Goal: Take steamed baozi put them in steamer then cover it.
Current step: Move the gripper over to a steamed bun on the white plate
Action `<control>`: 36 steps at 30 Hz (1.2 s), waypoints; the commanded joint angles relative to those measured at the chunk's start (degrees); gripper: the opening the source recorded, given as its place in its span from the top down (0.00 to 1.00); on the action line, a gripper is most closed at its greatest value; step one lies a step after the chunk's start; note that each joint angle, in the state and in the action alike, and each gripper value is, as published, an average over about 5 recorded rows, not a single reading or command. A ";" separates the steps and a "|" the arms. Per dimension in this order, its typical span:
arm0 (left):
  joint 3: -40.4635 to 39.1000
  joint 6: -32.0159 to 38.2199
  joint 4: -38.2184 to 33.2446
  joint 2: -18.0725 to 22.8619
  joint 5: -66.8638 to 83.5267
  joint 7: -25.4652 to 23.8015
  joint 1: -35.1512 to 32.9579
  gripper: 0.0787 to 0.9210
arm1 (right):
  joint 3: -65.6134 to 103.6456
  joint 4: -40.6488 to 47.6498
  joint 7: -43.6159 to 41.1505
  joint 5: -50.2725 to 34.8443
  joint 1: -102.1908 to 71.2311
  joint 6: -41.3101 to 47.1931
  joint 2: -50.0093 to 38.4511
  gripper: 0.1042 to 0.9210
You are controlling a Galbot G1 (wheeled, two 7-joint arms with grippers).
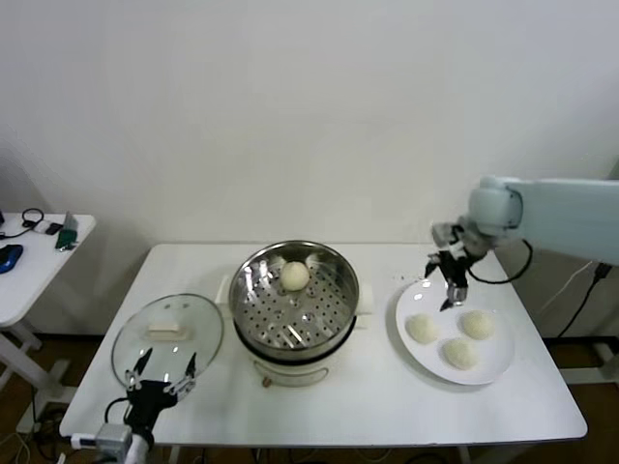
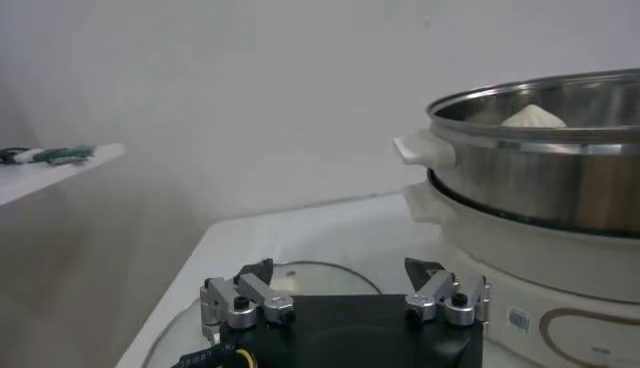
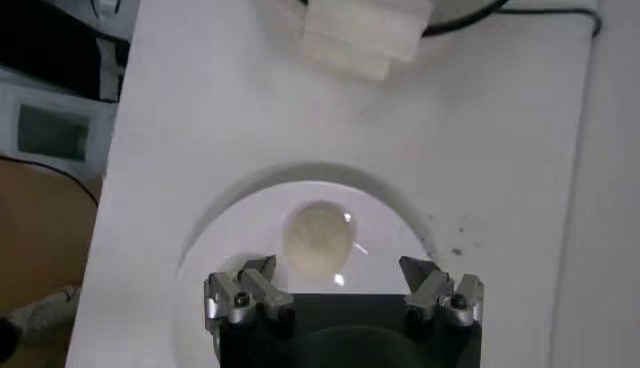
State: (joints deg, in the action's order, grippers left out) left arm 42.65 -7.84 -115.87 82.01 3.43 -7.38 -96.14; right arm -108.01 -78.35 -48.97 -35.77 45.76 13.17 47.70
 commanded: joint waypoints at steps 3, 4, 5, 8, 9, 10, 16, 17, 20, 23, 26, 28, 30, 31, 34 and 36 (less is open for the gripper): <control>0.04 0.07 0.36 0.12 0.07 0.06 -0.25 0.12 | 10.29 5.88 3.25 5.17 -17.18 5.06 -0.89 0.12; 0.04 0.10 0.38 0.16 0.06 0.06 -0.34 0.12 | 11.02 6.65 3.26 5.56 -18.10 5.06 -0.56 0.12; 0.05 0.11 0.36 0.21 0.06 0.07 -0.46 0.12 | 11.59 7.36 3.27 5.94 -18.83 5.07 -0.28 0.12; 0.15 0.22 0.40 0.28 0.05 0.10 -0.88 0.12 | 13.40 9.54 3.35 7.35 -20.80 4.89 0.50 0.12; 0.19 0.26 0.44 0.28 0.05 0.11 -1.02 0.12 | 13.95 10.18 3.41 7.73 -21.31 4.83 0.72 0.12; 0.22 0.32 0.49 0.28 0.04 0.13 -1.13 0.12 | 14.62 10.92 3.48 8.12 -21.84 4.71 0.99 0.12; 0.20 0.53 0.57 0.38 -0.05 0.15 -1.51 0.12 | 16.57 13.41 3.46 8.82 -23.57 4.31 1.65 0.12; 0.19 0.55 0.56 0.42 -0.06 0.15 -1.56 0.12 | 16.63 13.50 3.39 8.94 -23.68 4.27 1.61 0.12; 0.19 0.61 0.56 0.49 -0.08 0.18 -1.72 0.12 | 17.10 13.98 3.27 9.24 -24.13 4.16 1.51 0.12; 0.16 0.69 0.58 0.51 -0.12 0.20 -1.85 0.12 | 18.11 14.77 3.23 9.33 -24.82 3.99 1.62 0.12; 0.14 0.71 0.52 0.51 -0.18 0.21 -1.89 0.12 | 18.93 14.95 3.06 9.21 -25.28 3.81 1.80 0.12; 0.17 0.69 0.47 0.48 -0.19 0.21 -1.89 0.12 | 19.11 14.55 2.83 9.10 -25.30 3.70 1.87 0.13; 0.23 0.69 0.46 0.43 -0.18 0.21 -1.90 0.12 | 19.15 14.14 2.51 8.95 -25.17 3.59 1.93 0.14; 0.27 0.70 0.46 0.40 -0.17 0.22 -1.93 0.12 | 19.12 14.02 2.35 8.91 -25.06 3.54 1.98 0.14; 0.31 0.70 0.42 0.36 -0.15 0.23 -1.99 0.12 | 18.90 14.07 2.06 9.08 -24.70 3.43 2.10 0.17; 0.28 0.67 0.35 0.37 -0.15 0.22 -1.98 0.12 | 18.74 14.13 1.88 9.19 -24.47 3.41 2.12 0.19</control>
State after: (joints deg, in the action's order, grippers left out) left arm 42.94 -7.13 -115.48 82.49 3.28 -7.15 -98.11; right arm -90.47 -64.95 -46.81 -27.10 22.36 16.51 49.77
